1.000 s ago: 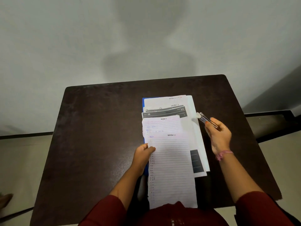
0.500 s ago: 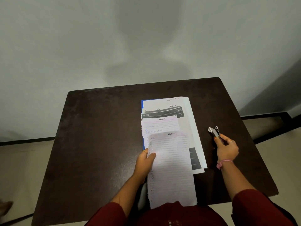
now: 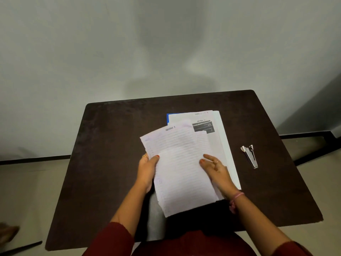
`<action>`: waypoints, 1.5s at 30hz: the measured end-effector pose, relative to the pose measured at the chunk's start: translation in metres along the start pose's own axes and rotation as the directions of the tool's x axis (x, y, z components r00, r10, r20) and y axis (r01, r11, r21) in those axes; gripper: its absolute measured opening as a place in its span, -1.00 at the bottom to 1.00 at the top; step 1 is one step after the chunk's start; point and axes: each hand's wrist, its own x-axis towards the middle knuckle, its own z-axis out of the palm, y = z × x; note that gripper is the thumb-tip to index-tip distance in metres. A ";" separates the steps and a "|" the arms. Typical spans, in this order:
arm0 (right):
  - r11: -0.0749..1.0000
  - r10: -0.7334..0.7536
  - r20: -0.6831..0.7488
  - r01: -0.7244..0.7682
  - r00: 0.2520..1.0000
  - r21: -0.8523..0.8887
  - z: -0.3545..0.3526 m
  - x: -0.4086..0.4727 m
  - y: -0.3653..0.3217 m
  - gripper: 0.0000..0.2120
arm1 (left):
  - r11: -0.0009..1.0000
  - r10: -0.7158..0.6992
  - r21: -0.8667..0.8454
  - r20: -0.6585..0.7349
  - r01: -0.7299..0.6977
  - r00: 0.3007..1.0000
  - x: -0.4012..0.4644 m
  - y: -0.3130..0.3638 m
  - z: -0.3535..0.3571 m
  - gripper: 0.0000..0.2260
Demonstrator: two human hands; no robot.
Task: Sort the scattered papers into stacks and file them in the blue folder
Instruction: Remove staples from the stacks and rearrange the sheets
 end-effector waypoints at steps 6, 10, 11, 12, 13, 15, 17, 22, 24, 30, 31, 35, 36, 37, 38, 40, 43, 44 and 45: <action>0.983 -0.044 0.076 0.057 0.996 -0.172 0.056 0.002 0.027 -0.67 | 0.998 -0.025 0.054 -0.039 0.027 0.999 0.018 0.024 -0.041 -0.84; 0.992 0.028 0.059 -0.020 0.998 -0.124 0.089 0.019 0.022 -0.61 | 0.973 -0.084 0.210 -0.083 0.100 0.993 0.019 0.013 -0.067 -0.88; 0.990 0.037 0.073 -0.026 0.997 -0.139 0.098 0.023 0.019 -0.62 | 0.967 -0.098 0.224 -0.107 0.120 0.989 0.022 0.008 -0.074 -0.91; 0.987 0.043 0.088 -0.029 0.995 -0.159 0.106 0.028 0.016 -0.63 | 0.963 -0.106 0.234 -0.127 0.134 0.986 0.024 0.004 -0.080 -0.88; 0.984 0.052 0.102 -0.033 0.993 -0.177 0.114 0.031 0.013 -0.63 | 0.961 -0.107 0.235 -0.155 0.142 0.982 0.028 0.000 -0.086 -0.82; 0.980 0.072 0.124 -0.048 0.990 -0.192 0.131 0.038 0.008 -0.64 | 0.960 -0.078 0.247 -0.215 0.132 0.973 0.035 0.001 -0.095 -0.78; 0.974 0.091 0.136 -0.059 0.987 -0.221 0.143 0.043 0.004 -0.62 | 0.956 -0.027 0.279 -0.239 0.095 0.971 0.044 0.004 -0.102 -0.76; 0.949 0.145 0.172 -0.087 0.974 -0.304 0.145 0.043 -0.006 -0.49 | 0.882 -0.017 0.454 -0.239 0.127 0.971 0.065 0.006 -0.121 -0.71; 0.935 0.120 0.148 -0.063 0.982 -0.348 0.133 0.037 -0.009 -0.47 | 0.846 -0.060 0.499 -0.262 0.188 0.963 0.069 0.003 -0.124 -0.64; 0.926 -0.022 -0.051 0.001 0.998 -0.377 0.051 0.032 -0.011 -0.62 | 0.703 0.101 0.682 -0.373 0.199 0.922 0.058 0.003 -0.097 -0.55; 0.915 -0.028 -0.100 -0.015 0.995 -0.402 0.036 0.034 -0.011 -0.63 | 0.698 0.149 0.701 -0.343 0.147 0.927 0.056 0.001 -0.088 -0.57; 0.868 -0.017 -0.224 -0.097 0.974 -0.486 -0.012 0.049 -0.007 -0.63 | 0.728 0.178 0.684 -0.111 -0.054 0.978 0.045 -0.014 -0.042 -0.61; 0.863 0.005 -0.226 -0.118 0.974 -0.491 -0.020 0.054 -0.005 -0.62 | 0.747 0.144 0.662 -0.065 -0.066 0.987 0.041 -0.018 -0.028 -0.61; 0.859 0.026 -0.224 -0.136 0.974 -0.494 -0.026 0.058 -0.004 -0.60 | 0.761 0.105 0.646 -0.029 -0.061 0.994 0.038 -0.022 -0.014 -0.61; 0.858 0.037 -0.222 -0.145 0.974 -0.494 -0.029 0.062 -0.004 -0.59 | 0.771 0.068 0.635 0.000 -0.052 0.998 0.035 -0.026 -0.003 -0.61; 0.850 0.056 -0.220 -0.162 0.974 -0.502 -0.034 0.068 -0.006 -0.56 | 0.792 0.012 0.609 0.049 -0.040 0.999 0.031 -0.033 0.017 -0.69; 0.833 0.114 -0.184 -0.195 0.976 -0.518 -0.033 0.073 -0.009 -0.48 | 0.780 0.038 0.621 0.069 -0.073 0.997 0.029 -0.036 0.032 -0.83; 0.827 0.131 -0.168 -0.201 0.977 -0.525 -0.033 0.076 -0.009 -0.45 | 0.773 0.054 0.630 0.050 -0.073 0.997 0.030 -0.037 0.036 -0.83; 0.823 0.141 -0.152 -0.201 0.978 -0.531 -0.032 0.079 -0.010 -0.42 | 0.769 0.060 0.635 0.031 -0.066 0.998 0.031 -0.036 0.038 -0.83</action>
